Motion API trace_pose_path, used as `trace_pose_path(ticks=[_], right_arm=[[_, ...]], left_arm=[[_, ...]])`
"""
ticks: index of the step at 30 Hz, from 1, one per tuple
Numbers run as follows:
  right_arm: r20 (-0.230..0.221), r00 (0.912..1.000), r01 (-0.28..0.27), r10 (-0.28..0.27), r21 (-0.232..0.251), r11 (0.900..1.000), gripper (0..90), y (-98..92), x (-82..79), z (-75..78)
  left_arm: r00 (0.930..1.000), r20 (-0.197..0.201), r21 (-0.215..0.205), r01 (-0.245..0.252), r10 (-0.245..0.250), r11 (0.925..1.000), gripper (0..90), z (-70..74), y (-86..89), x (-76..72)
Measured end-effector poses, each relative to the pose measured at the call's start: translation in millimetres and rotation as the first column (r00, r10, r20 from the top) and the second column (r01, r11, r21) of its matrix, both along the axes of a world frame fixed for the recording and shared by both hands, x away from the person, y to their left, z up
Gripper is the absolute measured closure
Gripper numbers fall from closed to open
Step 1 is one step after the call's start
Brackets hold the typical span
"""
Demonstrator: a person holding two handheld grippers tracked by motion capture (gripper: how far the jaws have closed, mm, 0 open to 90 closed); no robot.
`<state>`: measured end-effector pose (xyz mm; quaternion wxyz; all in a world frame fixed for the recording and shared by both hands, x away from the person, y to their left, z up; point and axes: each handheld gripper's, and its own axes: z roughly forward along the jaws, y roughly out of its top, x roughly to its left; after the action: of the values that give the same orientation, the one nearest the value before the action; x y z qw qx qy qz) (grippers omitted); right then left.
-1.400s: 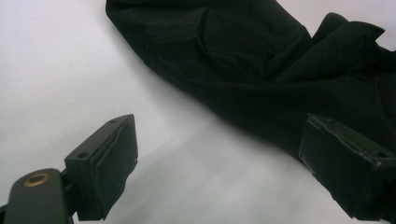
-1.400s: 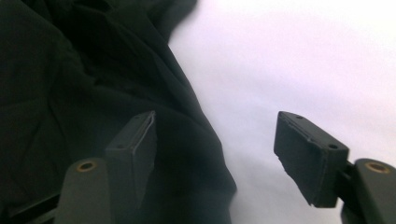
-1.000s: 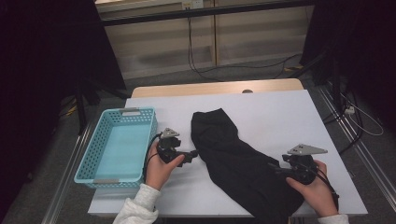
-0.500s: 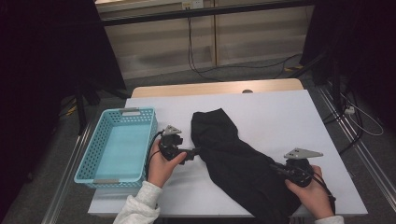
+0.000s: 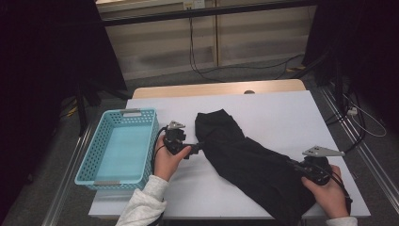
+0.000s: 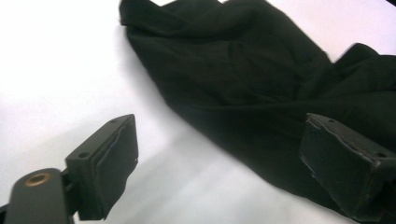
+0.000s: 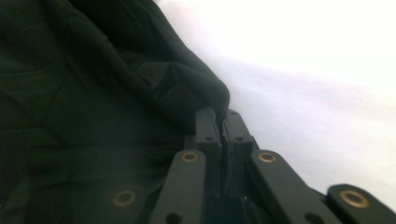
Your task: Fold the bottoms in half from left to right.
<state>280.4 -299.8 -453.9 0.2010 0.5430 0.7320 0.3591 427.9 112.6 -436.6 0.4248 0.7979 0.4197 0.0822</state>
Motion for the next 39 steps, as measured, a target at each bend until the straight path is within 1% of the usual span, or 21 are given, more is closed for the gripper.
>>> trace_pose_path(ticks=[1,4,5,6,9,12,13,14,15,18,21,23,28,29,30,31,32,34,36,37,39], right_arm=[[-0.004,1.0,0.007,-0.007,-0.004,1.0,87.1,-3.8,-1.2,-0.8],[-0.006,1.0,0.006,-0.006,0.004,1.0,87.0,-4.3,-1.8,-1.2],[-0.002,1.0,-0.001,0.001,-0.005,1.0,86.9,-2.5,-1.6,-1.6],[-0.002,1.0,-0.001,0.001,-0.005,1.0,86.9,-2.5,-1.6,-1.6],[0.0,0.9997,-0.022,0.022,-0.014,1.0,86.6,3.5,-1.2,-0.4],[0.001,0.9995,-0.03,0.03,-0.018,0.999,86.5,4.6,-0.9,-0.3],[0.001,0.9994,-0.034,0.034,-0.019,0.999,86.3,5.1,-1.1,-0.7],[0.001,0.9994,-0.034,0.034,-0.019,0.999,86.3,5.1,-1.1,-0.7],[0.006,0.9992,-0.039,0.039,-0.023,0.999,86.1,6.1,-0.8,-1.6],[0.006,0.9991,-0.043,0.043,-0.023,0.999,86.1,7.2,-1.0,-1.2],[0.008,0.9988,-0.048,0.048,-0.03,0.998,86.1,8.5,-1.2,-0.2],[0.013,0.9987,-0.048,0.049,-0.049,0.998,86.0,9.9,-1.5,0.8],[0.019,0.9982,-0.056,0.057,-0.052,0.997,85.9,11.6,-1.5,1.9],[0.022,0.998,-0.058,0.059,-0.054,0.997,85.9,13.0,-1.3,2.6],[0.022,0.998,-0.058,0.059,-0.054,0.997,85.9,13.0,-1.3,2.6],[0.022,0.9978,-0.061,0.063,-0.061,0.996,85.9,14.4,-1.3,3.0],[0.022,0.9978,-0.061,0.063,-0.061,0.996,85.9,14.4,-1.3,3.0],[0.024,0.9975,-0.064,0.066,-0.059,0.996,85.9,15.3,-1.7,3.8],[0.029,0.9972,-0.067,0.069,-0.06,0.996,85.9,16.4,-1.9,4.9],[0.032,0.9968,-0.071,0.073,-0.06,0.996,85.9,16.8,-1.7,5.2],[0.031,0.9966,-0.075,0.077,-0.061,0.995,85.7,18.1,-1.6,5.7]], left_arm=[[1.0,-0.001,0.007,-0.008,0.008,0.9999,12.7,-0.5,-1.3,5.2],[0.9999,-0.006,0.02,-0.008,0.008,0.9998,12.9,-1.6,-3.5,11.0],[0.9998,-0.01,0.017,-0.017,0.017,0.9997,13.6,-2.6,-5.4,13.6],[0.9999,-0.011,0.033,-0.005,0.005,0.9995,13.6,-3.1,-5.9,16.8],[0.9996,-0.01,0.031,-0.027,0.027,0.9992,14.7,-4.9,-10.2,29.1],[0.9993,-0.017,0.042,-0.032,0.033,0.9986,15.0,-5.6,-12.1,35.5],[0.9995,-0.01,0.077,-0.028,0.029,0.9966,21.2,-5.8,-14.6,40.5],[0.9995,-0.01,0.077,-0.028,0.029,0.9966,22.7,-5.8,-14.6,40.5],[0.9994,-0.016,0.089,-0.031,0.032,0.9955,22.6,-7.1,-17.7,45.3],[0.999,-0.012,0.083,-0.041,0.042,0.9957,24.7,-8.3,-20.3,48.9],[0.9988,-0.035,0.063,-0.031,0.033,0.9976,25.4,-14.5,-27.0,52.8],[0.9989,-0.037,0.079,-0.025,0.028,0.9966,29.3,-21.2,-31.2,54.0],[0.9983,-0.046,0.069,-0.033,0.036,0.9971,34.5,-23.7,-32.8,54.5],[0.9983,-0.047,0.066,-0.032,0.035,0.9973,37.5,-23.8,-33.8,54.5],[0.998,-0.05,0.061,-0.034,0.037,0.9976,37.5,-23.8,-34.5,54.3],[0.9976,-0.059,0.043,-0.034,0.037,0.9985,45.3,-24.0,-35.7,53.8],[0.9978,-0.056,0.045,-0.032,0.035,0.9985,45.3,-24.3,-36.5,53.4],[0.9977,-0.054,0.046,-0.038,0.04,0.9982,49.7,-24.4,-38.1,53.3],[0.9962,-0.078,0.037,-0.037,0.04,0.9986,58.8,-23.6,-39.0,53.7],[0.9954,-0.087,0.037,-0.038,0.041,0.9986,61.3,-23.0,-39.8,53.9],[0.9942,-0.103,0.047,-0.029,0.034,0.9985,68.1,-21.8,-40.5,54.2]])
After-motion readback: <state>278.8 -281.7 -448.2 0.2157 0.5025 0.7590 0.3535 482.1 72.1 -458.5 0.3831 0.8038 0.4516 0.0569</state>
